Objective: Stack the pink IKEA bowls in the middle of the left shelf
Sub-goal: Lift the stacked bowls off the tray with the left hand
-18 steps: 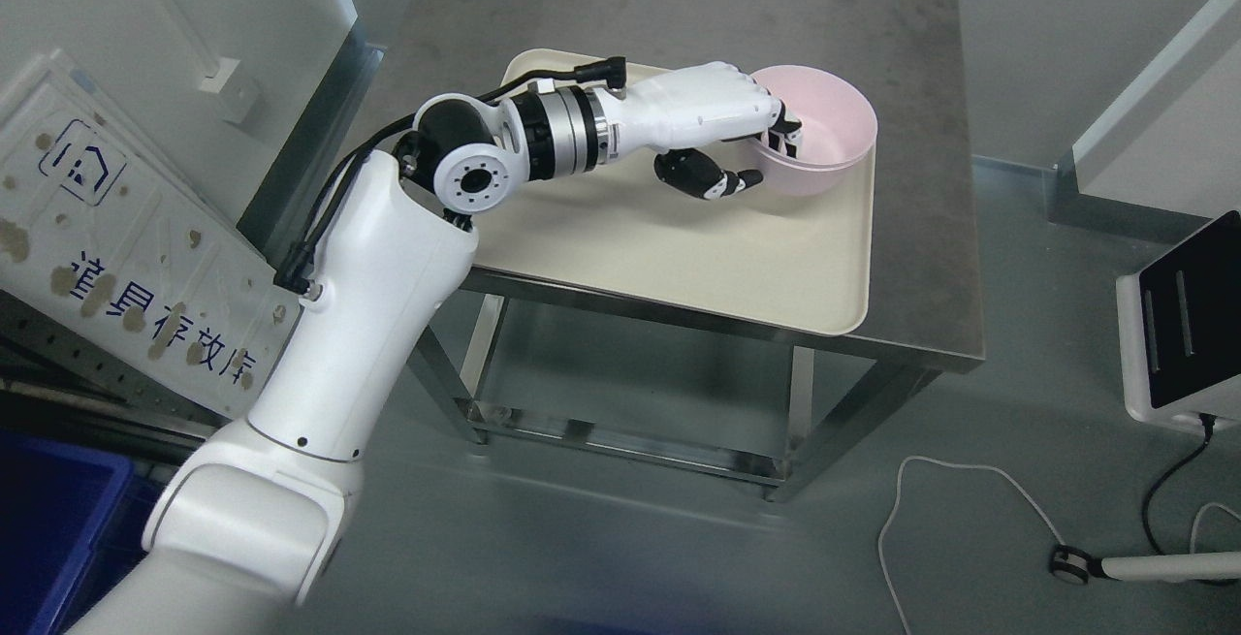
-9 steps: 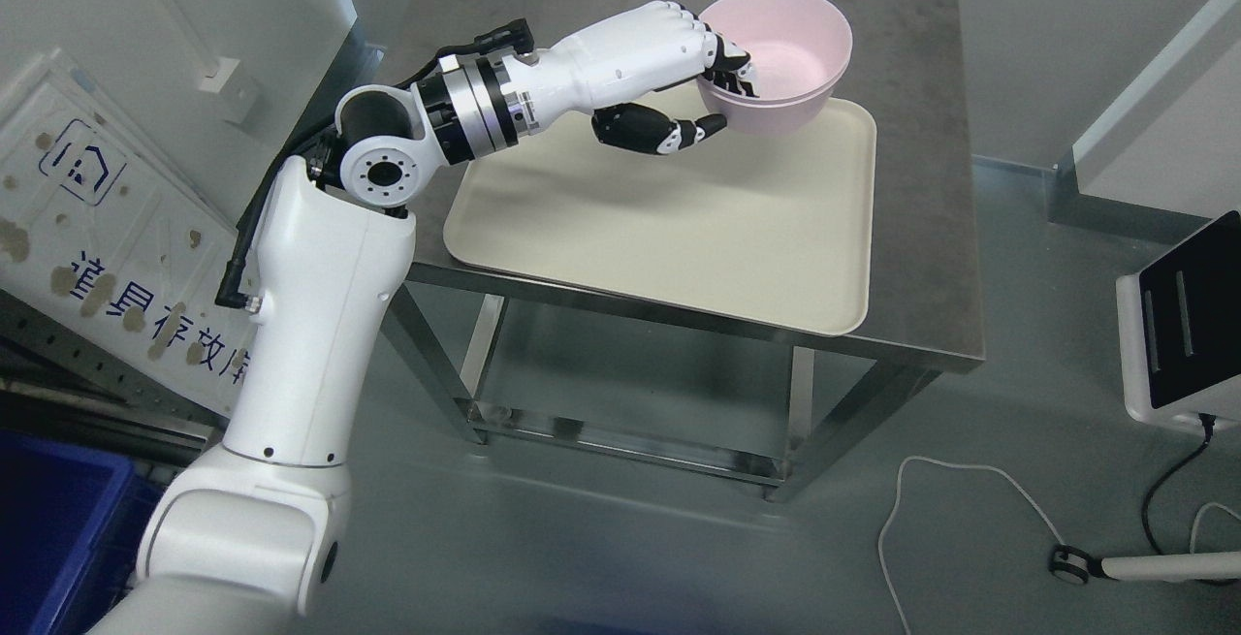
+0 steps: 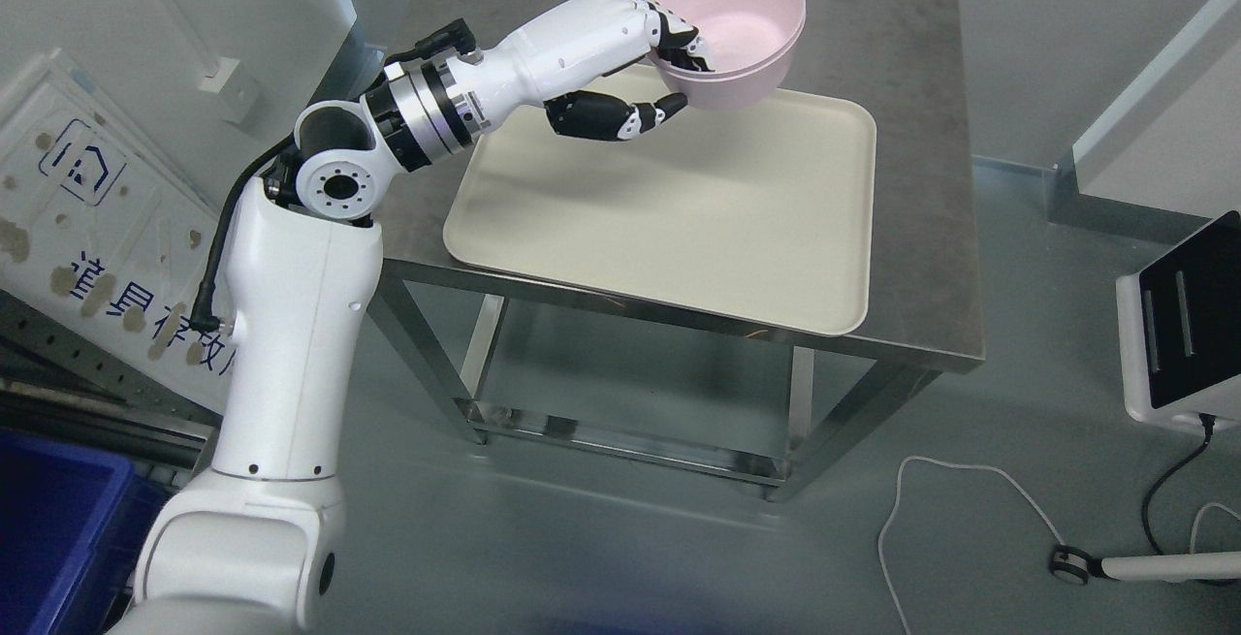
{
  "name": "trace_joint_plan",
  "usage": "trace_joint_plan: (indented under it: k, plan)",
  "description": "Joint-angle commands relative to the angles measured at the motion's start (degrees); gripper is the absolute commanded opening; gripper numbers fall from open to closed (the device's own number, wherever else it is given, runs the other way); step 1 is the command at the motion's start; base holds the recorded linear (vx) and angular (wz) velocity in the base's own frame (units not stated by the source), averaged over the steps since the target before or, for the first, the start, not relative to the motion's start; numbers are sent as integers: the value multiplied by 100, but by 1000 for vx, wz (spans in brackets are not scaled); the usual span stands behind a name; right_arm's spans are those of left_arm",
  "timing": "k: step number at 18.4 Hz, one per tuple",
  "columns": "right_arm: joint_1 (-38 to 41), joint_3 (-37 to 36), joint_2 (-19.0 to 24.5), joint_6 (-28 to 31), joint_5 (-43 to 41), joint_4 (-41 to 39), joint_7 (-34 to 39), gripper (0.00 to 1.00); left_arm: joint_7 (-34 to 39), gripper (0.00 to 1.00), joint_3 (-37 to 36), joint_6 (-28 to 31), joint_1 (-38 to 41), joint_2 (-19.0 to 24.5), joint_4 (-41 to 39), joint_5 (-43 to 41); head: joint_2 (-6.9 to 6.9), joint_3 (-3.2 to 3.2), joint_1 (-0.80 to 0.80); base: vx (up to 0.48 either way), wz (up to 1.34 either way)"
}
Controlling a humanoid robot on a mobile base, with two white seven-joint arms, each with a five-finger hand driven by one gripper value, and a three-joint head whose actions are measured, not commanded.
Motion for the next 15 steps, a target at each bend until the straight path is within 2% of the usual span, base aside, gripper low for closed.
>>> trace_joint_plan:
  k: [1,15]
  plan:
    - [0,-53,-100,-1,44,0,20,100,10,3,583,-62,198,100,-55,60,0,0,0,0,0]
    - [0,-61,-100,-1,44,0,20,100,45,4,724,-70,207,100,-275,60,0,0,0,0,0]
